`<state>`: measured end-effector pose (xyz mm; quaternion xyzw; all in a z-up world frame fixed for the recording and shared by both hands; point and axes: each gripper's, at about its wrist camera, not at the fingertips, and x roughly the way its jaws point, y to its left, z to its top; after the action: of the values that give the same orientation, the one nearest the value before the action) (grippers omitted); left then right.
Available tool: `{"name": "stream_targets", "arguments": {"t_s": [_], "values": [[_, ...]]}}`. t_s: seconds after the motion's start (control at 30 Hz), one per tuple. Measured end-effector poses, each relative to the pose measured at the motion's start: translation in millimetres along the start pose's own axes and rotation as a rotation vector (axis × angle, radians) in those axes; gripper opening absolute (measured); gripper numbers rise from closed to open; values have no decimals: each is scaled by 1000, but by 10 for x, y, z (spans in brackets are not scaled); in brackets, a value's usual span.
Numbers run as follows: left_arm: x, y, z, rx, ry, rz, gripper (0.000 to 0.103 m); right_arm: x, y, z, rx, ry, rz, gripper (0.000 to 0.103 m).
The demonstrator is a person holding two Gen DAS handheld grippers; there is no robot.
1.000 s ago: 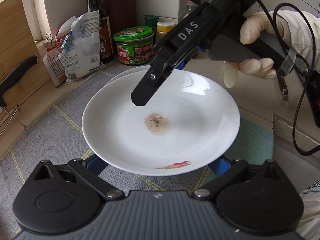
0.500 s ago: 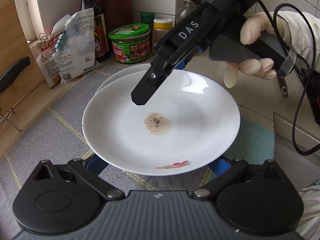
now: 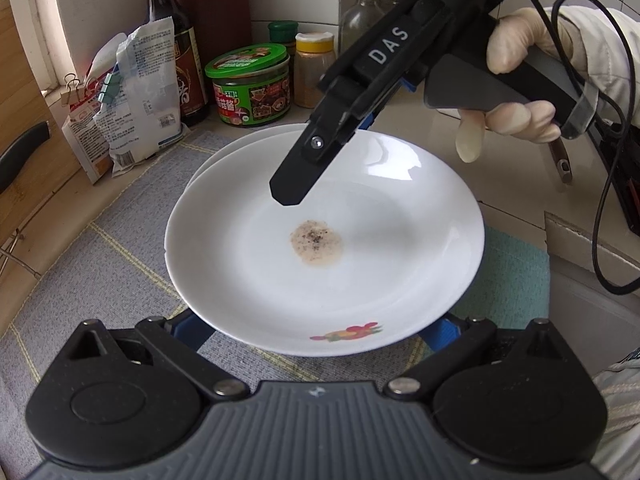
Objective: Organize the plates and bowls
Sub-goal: 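Carry the stained plate with the right tool over the plate stack, then lower the stained plate with the right tool onto the plate stack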
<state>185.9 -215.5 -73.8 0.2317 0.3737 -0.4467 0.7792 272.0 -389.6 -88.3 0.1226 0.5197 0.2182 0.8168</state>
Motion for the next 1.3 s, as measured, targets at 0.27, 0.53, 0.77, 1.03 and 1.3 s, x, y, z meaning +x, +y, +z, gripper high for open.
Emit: {"name": "stream_targets", "arguments": {"t_s": [0.27,0.53,0.77,1.03,1.3], "values": [[71,64,34,-9,10,-14,102,-69,-43,-32,10,-6,-34,103],[122,83,48,17,21,8,102,-140,-101,-61,27,-23,-54,103],[68,74,12,43,17,31,102,-124,-87,-59,19,-22,-50,103],[-35,91,-5,79,10,39,102,-125,-86,-55,21,-23,-50,103],[55,98,16,108,16,48,102,-146,-100,-58,34,-29,-54,103]]}}
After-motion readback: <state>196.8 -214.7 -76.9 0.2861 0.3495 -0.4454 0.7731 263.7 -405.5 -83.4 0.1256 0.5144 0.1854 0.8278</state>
